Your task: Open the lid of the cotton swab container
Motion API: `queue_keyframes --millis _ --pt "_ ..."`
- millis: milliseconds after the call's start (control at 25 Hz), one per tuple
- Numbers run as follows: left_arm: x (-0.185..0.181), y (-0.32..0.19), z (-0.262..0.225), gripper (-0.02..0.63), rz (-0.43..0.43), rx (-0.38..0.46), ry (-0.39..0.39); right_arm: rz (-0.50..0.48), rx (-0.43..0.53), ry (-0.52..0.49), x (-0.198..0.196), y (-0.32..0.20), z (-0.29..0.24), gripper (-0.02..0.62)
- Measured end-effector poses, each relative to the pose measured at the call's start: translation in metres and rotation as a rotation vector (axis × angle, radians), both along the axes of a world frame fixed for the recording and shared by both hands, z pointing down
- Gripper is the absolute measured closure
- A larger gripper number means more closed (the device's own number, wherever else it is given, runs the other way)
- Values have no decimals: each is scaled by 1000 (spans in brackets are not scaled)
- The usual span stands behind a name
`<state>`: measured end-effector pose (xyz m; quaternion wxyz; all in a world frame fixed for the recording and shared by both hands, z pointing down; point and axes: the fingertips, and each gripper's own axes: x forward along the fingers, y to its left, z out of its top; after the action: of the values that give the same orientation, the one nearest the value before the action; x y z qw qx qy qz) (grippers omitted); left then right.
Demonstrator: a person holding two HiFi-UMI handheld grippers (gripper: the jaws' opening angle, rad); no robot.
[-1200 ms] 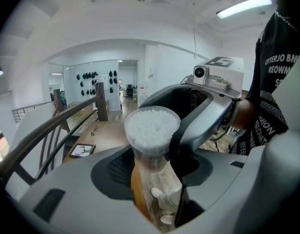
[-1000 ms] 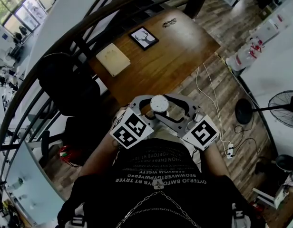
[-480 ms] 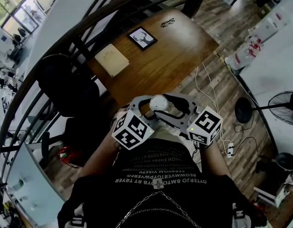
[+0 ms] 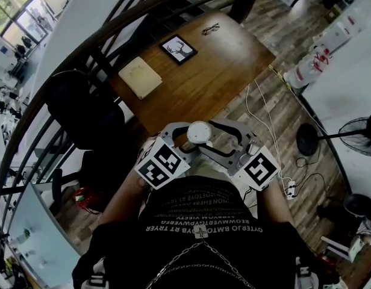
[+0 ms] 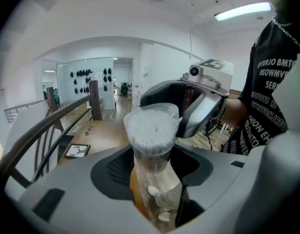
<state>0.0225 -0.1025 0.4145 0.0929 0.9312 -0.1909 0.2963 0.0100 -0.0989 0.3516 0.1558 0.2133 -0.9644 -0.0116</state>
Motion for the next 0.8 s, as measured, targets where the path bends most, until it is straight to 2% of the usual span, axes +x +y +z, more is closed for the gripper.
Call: queue_keyframes --millis 80,160,320,480,800 --pt "2 2 2 356 6 9 -17 15 -14 -53 0 -2 -7 350" --pt "2 5 4 356 14 7 -28 33 -46 -112 4 -3 -14 383" --pt "0 8 8 356 16 7 -42 72 -65 -144 11 -9 -18 403" --pt "1 12 5 356 19 10 -27 165 -56 -183 26 -23 -19 516" --pt "-2 18 -3 356 25 42 -32 236 -86 -234 31 -29 -18 532"
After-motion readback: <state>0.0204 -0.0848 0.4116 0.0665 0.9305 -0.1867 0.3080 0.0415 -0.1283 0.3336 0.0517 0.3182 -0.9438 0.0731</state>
